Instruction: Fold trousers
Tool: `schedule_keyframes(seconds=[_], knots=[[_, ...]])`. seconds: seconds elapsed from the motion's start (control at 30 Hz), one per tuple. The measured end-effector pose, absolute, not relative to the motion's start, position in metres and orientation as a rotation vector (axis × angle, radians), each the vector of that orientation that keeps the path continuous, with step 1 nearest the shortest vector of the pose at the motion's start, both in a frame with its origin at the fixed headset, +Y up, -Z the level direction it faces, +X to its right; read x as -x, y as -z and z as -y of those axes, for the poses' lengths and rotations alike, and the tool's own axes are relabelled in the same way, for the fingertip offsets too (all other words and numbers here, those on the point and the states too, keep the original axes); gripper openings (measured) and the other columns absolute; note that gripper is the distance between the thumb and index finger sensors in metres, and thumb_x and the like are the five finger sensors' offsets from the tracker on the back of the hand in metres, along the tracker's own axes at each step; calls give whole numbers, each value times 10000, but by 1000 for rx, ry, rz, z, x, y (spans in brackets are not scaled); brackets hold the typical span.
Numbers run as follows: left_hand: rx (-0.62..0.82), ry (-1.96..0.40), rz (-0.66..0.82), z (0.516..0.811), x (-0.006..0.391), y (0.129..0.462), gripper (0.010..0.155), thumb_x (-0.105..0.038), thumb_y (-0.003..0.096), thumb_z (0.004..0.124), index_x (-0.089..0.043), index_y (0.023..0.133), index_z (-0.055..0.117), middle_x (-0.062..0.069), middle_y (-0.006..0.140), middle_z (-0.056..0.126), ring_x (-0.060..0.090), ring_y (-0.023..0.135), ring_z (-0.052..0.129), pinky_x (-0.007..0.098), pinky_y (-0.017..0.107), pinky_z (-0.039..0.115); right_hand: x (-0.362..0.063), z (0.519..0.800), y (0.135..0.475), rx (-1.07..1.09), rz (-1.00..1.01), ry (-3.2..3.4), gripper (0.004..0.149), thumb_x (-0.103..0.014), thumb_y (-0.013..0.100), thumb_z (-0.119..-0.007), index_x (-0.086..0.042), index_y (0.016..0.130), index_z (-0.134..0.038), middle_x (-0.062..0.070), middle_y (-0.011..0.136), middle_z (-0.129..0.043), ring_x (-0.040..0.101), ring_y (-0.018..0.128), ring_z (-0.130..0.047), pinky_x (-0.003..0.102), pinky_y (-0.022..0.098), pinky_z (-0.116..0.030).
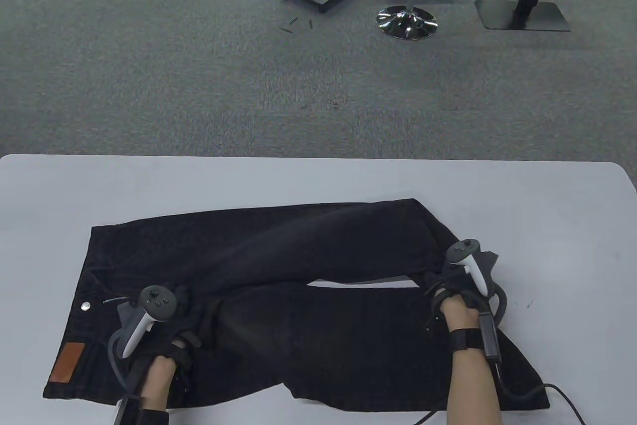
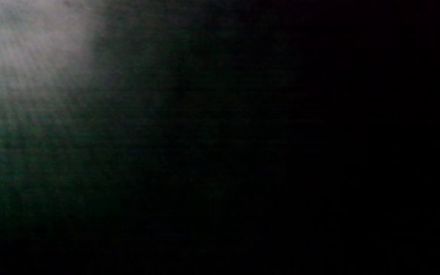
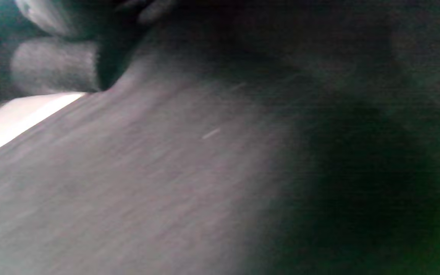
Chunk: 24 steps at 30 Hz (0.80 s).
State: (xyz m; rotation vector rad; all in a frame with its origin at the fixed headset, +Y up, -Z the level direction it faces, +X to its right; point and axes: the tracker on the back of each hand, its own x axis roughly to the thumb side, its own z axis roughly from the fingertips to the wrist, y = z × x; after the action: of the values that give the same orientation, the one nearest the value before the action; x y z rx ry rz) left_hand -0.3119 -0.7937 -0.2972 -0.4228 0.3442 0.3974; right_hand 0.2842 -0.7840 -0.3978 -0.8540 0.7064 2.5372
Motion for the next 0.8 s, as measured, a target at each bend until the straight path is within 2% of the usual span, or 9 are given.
schedule_keyframes(seconds=[0.2, 0.27, 0.37, 0.47, 0.53, 0.57, 0.7, 0.77, 0.8], knots=[[423, -398, -344, 794, 312, 297, 706, -675, 550, 591, -409, 1171, 386, -188, 1235, 241, 215, 1203, 135, 610, 826, 247, -302, 784, 393, 911, -699, -2516, 748, -628, 473, -640, -440, 1020, -165, -131, 1170, -188, 228, 1100, -18, 604, 790, -144], [422, -406, -344, 794, 313, 297, 704, -674, 551, 591, -411, 1171, 385, -188, 1235, 239, 212, 1203, 134, 607, 828, 242, -303, 781, 394, 907, -626, -2551, 677, -613, 473, -656, -478, 1031, -296, -84, 1173, -183, 265, 1100, -35, 610, 790, -149], [429, -403, -342, 794, 311, 298, 705, -666, 554, 588, -404, 1172, 374, -182, 1235, 225, 221, 1201, 118, 616, 825, 229, -298, 772, 396, 735, -453, -2480, 571, -520, 506, -667, -482, 1024, -428, -70, 1169, -219, 279, 1099, -74, 615, 784, -148], [432, -403, -343, 794, 311, 297, 704, -661, 556, 585, -400, 1173, 368, -181, 1234, 218, 223, 1199, 110, 620, 822, 221, -278, 752, 400, 519, -272, -2400, 539, -481, 505, -686, -425, 1018, -529, -13, 1162, -366, 335, 1097, -218, 637, 773, -221], [433, -405, -341, 795, 311, 298, 704, -661, 556, 586, -400, 1173, 369, -182, 1234, 219, 224, 1199, 112, 618, 823, 222, -258, 739, 402, 373, -245, -2434, 534, -463, 505, -694, -390, 1015, -556, 19, 1148, -443, 356, 1087, -320, 642, 764, -284], [433, -406, -341, 795, 311, 298, 705, -663, 555, 585, -401, 1173, 368, -182, 1234, 218, 223, 1199, 111, 618, 823, 220, -249, 736, 402, 309, -251, -2463, 530, -464, 503, -696, -371, 1011, -577, 35, 1129, -518, 373, 1074, -402, 645, 756, -338], [430, -405, -341, 795, 311, 297, 705, -663, 554, 586, -401, 1172, 369, -182, 1235, 219, 222, 1199, 111, 618, 823, 221, -199, 741, 399, 54, -430, -2505, 545, -489, 505, -685, -364, 1019, -554, 46, 1113, -576, 379, 1053, -496, 646, 745, -384], [427, -409, -340, 795, 311, 297, 706, -663, 553, 588, -401, 1172, 372, -184, 1234, 222, 220, 1198, 114, 617, 822, 220, -184, 754, 396, 54, -571, -2512, 603, -532, 497, -679, -375, 1038, -464, 42, 1138, -491, 380, 1065, -444, 646, 748, -340], [426, -411, -339, 795, 312, 297, 705, -664, 553, 588, -403, 1172, 373, -185, 1234, 223, 218, 1199, 113, 616, 823, 220, -179, 762, 394, 87, -656, -2540, 648, -557, 496, -665, -376, 1050, -382, 38, 1156, -399, 375, 1080, -352, 644, 753, -283]])
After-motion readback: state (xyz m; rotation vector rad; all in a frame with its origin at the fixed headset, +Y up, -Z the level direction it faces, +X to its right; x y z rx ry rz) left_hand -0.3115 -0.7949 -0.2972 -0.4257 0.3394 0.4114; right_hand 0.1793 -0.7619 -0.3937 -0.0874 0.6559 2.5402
